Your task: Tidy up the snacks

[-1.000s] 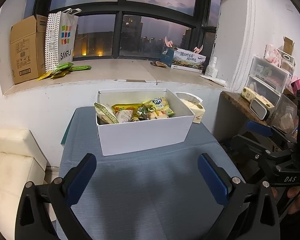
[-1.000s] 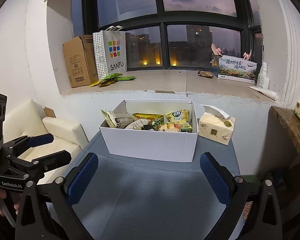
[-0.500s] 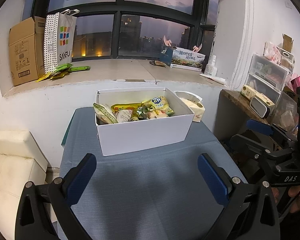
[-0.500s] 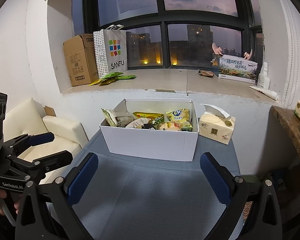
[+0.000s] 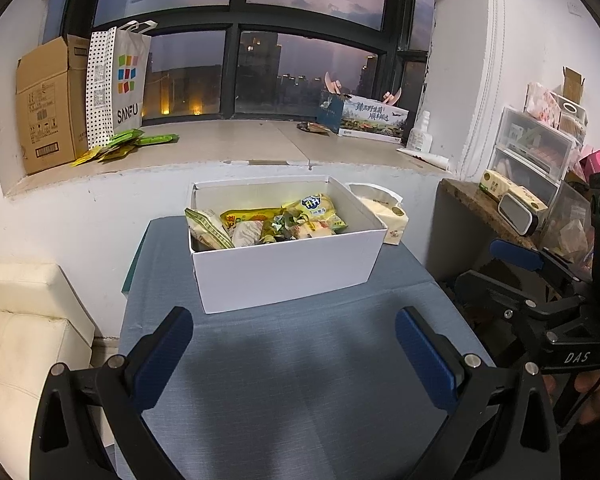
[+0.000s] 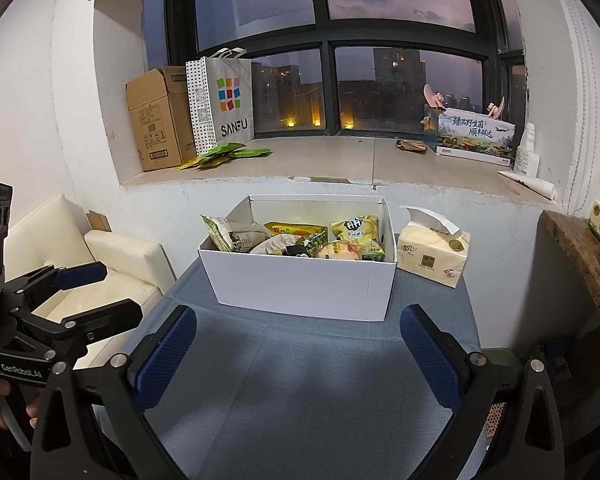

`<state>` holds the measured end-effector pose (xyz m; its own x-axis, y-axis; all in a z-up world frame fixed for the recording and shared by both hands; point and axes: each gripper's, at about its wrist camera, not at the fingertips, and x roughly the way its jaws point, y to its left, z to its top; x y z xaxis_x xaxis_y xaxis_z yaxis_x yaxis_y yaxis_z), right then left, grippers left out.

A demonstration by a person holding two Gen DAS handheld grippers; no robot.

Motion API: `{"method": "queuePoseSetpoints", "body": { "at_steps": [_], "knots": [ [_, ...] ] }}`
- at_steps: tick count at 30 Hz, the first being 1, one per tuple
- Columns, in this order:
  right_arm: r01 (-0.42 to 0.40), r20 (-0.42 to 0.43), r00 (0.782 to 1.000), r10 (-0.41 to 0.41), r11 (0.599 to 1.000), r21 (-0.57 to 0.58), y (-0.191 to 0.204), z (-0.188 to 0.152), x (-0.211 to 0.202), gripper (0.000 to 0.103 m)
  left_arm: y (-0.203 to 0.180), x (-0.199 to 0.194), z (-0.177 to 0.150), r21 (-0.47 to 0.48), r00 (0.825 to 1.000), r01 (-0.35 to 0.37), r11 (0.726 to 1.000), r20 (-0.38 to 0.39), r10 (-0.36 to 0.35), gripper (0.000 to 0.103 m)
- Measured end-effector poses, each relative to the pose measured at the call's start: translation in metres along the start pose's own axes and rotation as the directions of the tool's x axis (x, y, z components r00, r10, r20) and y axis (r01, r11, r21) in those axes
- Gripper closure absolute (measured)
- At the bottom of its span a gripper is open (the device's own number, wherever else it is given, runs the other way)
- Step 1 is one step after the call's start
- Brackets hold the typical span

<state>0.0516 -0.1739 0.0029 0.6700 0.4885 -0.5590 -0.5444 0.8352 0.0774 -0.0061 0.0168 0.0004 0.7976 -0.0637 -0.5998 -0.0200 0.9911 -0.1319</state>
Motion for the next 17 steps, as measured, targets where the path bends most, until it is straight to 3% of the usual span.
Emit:
{"method": "queuePoseSetpoints", "body": {
  "at_steps": [17],
  "knots": [
    [-0.001,-0.003,1.0,0.001,1.0,0.006,-0.0023,-0.0001,-0.001,0.0,0.002,-0.0027,-0.0028,-0.006,1.0,0.011,1.0,0.022,-0.011,0.0]
  ]
}}
